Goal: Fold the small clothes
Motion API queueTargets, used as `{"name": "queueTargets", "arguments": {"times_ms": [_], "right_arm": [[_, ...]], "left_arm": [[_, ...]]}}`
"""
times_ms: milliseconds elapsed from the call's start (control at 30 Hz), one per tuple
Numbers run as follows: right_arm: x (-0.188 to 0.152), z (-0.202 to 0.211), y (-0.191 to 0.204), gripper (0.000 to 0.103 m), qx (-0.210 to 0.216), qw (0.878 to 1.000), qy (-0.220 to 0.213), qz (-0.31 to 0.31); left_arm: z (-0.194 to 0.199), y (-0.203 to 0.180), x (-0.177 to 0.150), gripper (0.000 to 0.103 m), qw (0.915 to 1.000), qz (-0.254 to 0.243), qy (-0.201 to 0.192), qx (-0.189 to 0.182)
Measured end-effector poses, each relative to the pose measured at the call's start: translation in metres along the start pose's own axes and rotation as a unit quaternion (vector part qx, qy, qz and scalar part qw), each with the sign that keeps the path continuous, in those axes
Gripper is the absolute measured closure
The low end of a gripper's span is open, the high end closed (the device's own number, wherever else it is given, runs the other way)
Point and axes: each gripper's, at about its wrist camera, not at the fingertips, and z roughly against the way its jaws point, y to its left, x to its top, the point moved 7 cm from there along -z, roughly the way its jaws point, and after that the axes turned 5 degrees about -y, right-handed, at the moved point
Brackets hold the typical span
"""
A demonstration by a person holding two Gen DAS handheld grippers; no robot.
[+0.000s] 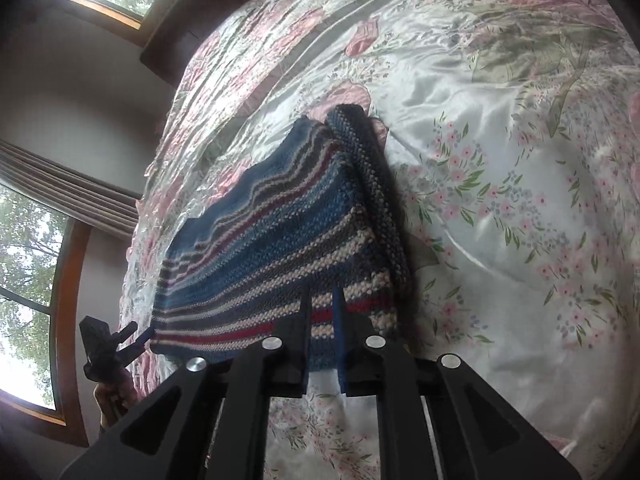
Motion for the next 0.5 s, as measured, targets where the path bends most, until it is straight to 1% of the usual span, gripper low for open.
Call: {"name": "queueTargets", "arguments": {"times_ms": [33, 67, 100, 133, 167, 233, 267, 300, 333, 367, 400, 433, 467, 500], "right_arm": [[-0.007, -0.004, -0.007, 0.092, -0.008, 1.0, 0.008, -0.002], [-0.014, -0.009, -0.017, 0.092, -0.022, 1.0, 0.015, -0.005], [-0.02, -0.015, -0.028, 0.098, -0.035, 0.999, 0.019, -0.013], [-0.022, -0.019, -0.038, 0.103, -0.041, 0.999, 0.019, -0.024], [-0.023, -0.019, -0.044, 0.103, -0.039, 0.999, 0.015, -0.033], [-0.023, -0.015, -0.04, 0.102, -0.038, 0.999, 0.008, -0.037], [-0.024, -0.01, -0.033, 0.1, -0.041, 0.999, 0.004, -0.029], [-0.024, -0.005, -0.023, 0.094, -0.044, 0.999, 0.001, -0.014], [-0.026, 0.001, -0.012, 0.09, -0.052, 0.999, -0.005, 0.008], [-0.03, 0.007, -0.001, 0.09, -0.058, 0.998, -0.011, 0.031], [-0.034, 0.01, 0.011, 0.09, -0.064, 0.996, -0.011, 0.056], [-0.04, 0.012, 0.021, 0.09, -0.074, 0.994, -0.011, 0.078], [-0.047, 0.012, 0.031, 0.089, -0.078, 0.992, -0.009, 0.095], [-0.055, 0.01, 0.04, 0.085, -0.075, 0.991, -0.005, 0.11]], "left_arm": [[-0.002, 0.006, -0.004, 0.039, 0.9999, 0.003, 0.007, 0.011], [-0.005, 0.016, -0.009, 0.041, 0.9995, 0.008, 0.013, 0.027], [-0.011, 0.026, -0.013, 0.045, 0.9991, 0.014, 0.021, 0.034], [-0.016, 0.036, -0.016, 0.055, 0.9986, 0.02, 0.028, 0.039], [-0.018, 0.043, -0.017, 0.063, 0.9985, 0.023, 0.028, 0.042], [-0.016, 0.048, -0.014, 0.065, 0.9983, 0.043, 0.028, 0.029], [-0.011, 0.045, -0.012, 0.06, 0.9979, 0.055, 0.028, 0.018], [-0.002, 0.041, -0.01, 0.052, 0.9978, 0.059, 0.028, 0.0], [0.008, 0.034, -0.006, 0.033, 0.998, 0.056, 0.022, -0.015], [0.019, 0.03, -0.001, 0.021, 0.9986, 0.047, 0.011, -0.021], [0.028, 0.027, 0.003, 0.018, 0.9993, 0.035, 0.003, -0.015], [0.034, 0.028, 0.006, 0.016, 0.9996, 0.028, 0.003, -0.008], [0.038, 0.031, 0.007, 0.016, 0.9994, 0.032, 0.01, -0.005], [0.04, 0.034, 0.006, 0.016, 0.9989, 0.041, 0.022, -0.007]]}}
